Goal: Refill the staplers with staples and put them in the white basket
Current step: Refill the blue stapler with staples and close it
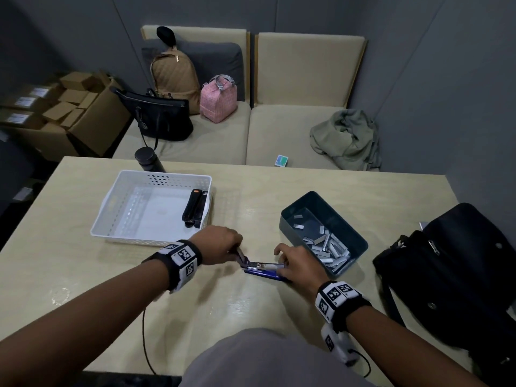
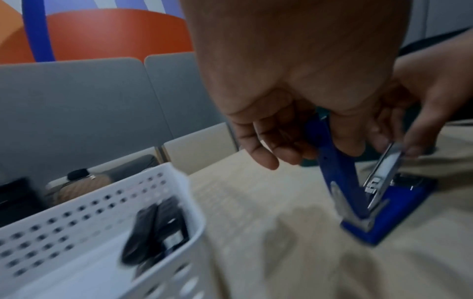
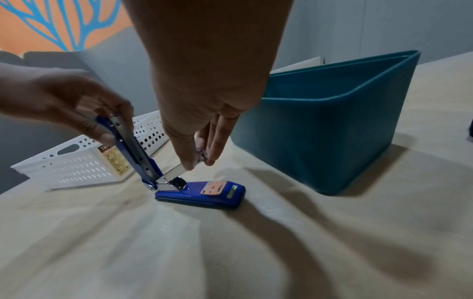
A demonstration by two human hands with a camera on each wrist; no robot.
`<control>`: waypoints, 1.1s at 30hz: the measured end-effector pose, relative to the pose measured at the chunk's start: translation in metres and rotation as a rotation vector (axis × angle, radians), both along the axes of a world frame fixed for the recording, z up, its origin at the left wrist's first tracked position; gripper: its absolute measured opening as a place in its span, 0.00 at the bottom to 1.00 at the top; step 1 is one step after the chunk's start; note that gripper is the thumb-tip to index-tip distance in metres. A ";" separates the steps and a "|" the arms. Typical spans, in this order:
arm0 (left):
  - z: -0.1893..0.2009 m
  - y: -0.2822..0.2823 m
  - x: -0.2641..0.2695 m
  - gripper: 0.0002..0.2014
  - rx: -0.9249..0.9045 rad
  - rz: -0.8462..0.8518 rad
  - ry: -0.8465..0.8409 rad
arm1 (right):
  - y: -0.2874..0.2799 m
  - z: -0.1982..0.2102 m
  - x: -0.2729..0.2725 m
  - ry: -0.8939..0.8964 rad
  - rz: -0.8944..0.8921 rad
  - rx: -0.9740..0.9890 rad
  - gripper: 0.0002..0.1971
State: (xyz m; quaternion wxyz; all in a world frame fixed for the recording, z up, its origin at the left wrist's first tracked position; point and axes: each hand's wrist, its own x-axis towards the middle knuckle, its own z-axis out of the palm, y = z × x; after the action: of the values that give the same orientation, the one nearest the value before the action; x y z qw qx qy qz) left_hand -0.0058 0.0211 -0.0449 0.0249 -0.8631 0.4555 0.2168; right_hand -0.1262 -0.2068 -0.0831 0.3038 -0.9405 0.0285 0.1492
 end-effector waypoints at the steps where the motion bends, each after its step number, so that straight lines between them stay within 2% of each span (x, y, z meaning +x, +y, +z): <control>1: 0.003 -0.009 -0.001 0.12 -0.025 -0.018 -0.002 | 0.002 0.001 0.001 -0.001 0.000 0.009 0.17; 5: -0.005 -0.046 -0.018 0.14 -0.081 -0.058 0.018 | 0.002 0.001 0.005 -0.008 -0.034 0.055 0.19; 8: -0.030 -0.066 -0.034 0.25 -0.098 -0.031 0.081 | -0.001 0.000 0.004 0.003 -0.052 0.106 0.20; 10: -0.049 -0.071 -0.043 0.30 -0.031 0.022 0.118 | -0.004 -0.002 0.003 0.031 -0.061 0.129 0.22; 13: -0.070 -0.066 -0.052 0.24 0.041 0.061 0.083 | -0.010 -0.009 -0.002 0.098 -0.092 0.150 0.26; 16: -0.081 -0.058 -0.051 0.21 0.064 0.113 0.043 | -0.013 -0.010 -0.006 0.146 -0.092 0.142 0.25; 22: -0.070 -0.057 -0.047 0.19 0.084 0.047 0.024 | -0.008 -0.011 -0.001 0.231 -0.046 0.075 0.14; 25: -0.059 -0.051 -0.043 0.17 0.033 0.068 0.070 | 0.001 -0.008 0.006 0.243 0.027 0.099 0.20; 28: -0.043 -0.043 -0.035 0.16 -0.076 0.071 0.191 | 0.014 -0.001 0.015 0.301 0.011 0.227 0.27; 31: -0.023 -0.034 -0.021 0.13 -0.143 0.074 0.264 | 0.028 0.010 0.029 0.394 0.013 0.321 0.22; 33: -0.014 -0.025 -0.009 0.13 -0.249 0.197 0.321 | 0.038 0.019 0.041 0.384 0.019 0.322 0.20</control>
State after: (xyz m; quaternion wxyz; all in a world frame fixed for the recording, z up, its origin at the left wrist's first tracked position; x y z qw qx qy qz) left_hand -0.0151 -0.0041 -0.0589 -0.1760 -0.8542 0.3903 0.2951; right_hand -0.0851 -0.1685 -0.0645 0.4376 -0.8346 0.0528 0.3304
